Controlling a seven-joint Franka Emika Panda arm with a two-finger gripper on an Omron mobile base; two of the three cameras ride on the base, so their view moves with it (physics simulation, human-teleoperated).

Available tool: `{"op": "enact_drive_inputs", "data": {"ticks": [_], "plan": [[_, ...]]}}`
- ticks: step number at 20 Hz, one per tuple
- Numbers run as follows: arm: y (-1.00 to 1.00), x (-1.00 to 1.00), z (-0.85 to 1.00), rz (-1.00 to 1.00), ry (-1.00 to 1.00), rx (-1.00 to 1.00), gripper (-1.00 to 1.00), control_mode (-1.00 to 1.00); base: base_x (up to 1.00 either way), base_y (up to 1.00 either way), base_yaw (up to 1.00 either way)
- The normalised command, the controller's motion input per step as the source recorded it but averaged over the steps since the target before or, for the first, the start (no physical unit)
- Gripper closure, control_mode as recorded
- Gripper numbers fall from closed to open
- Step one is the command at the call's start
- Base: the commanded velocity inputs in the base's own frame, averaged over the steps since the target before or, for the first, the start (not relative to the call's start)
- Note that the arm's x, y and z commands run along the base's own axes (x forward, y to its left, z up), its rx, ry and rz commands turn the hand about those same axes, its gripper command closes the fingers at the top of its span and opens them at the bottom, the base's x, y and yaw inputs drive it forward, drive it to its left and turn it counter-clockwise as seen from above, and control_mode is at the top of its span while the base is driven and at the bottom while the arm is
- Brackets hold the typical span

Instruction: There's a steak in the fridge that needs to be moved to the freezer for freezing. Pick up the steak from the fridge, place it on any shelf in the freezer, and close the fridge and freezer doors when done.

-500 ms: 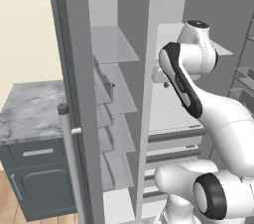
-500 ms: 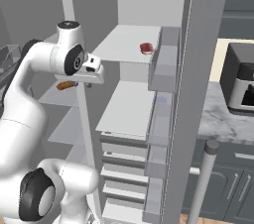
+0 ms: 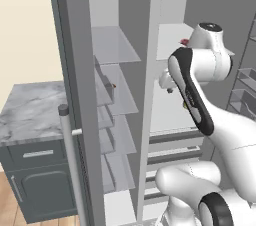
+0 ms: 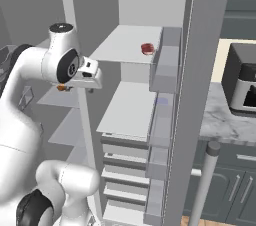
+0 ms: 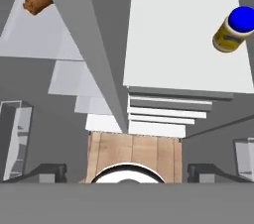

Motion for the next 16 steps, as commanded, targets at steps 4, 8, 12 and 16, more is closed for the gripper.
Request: {"op": "enact_drive_inputs", "data": {"ticks": [4,8,12,16], "plan": [[-0.33,-0.41,0.02,0.11,-0.09,-0.08,-1.0,-1.0,0.0,0.0,0.0],[-0.44,-0.14,0.25,0.07,-0.12,-0.03,-1.0,-1.0,0.0,0.0,0.0],[-0.4,0.0,0.4,0.02,-0.05,0.0,-1.0,-1.0,0.0,0.0,0.0],[-0.16,0.0,0.54,0.0,-0.06,0.0,-1.0,-1.0,0.0,0.0,0.0]]}}
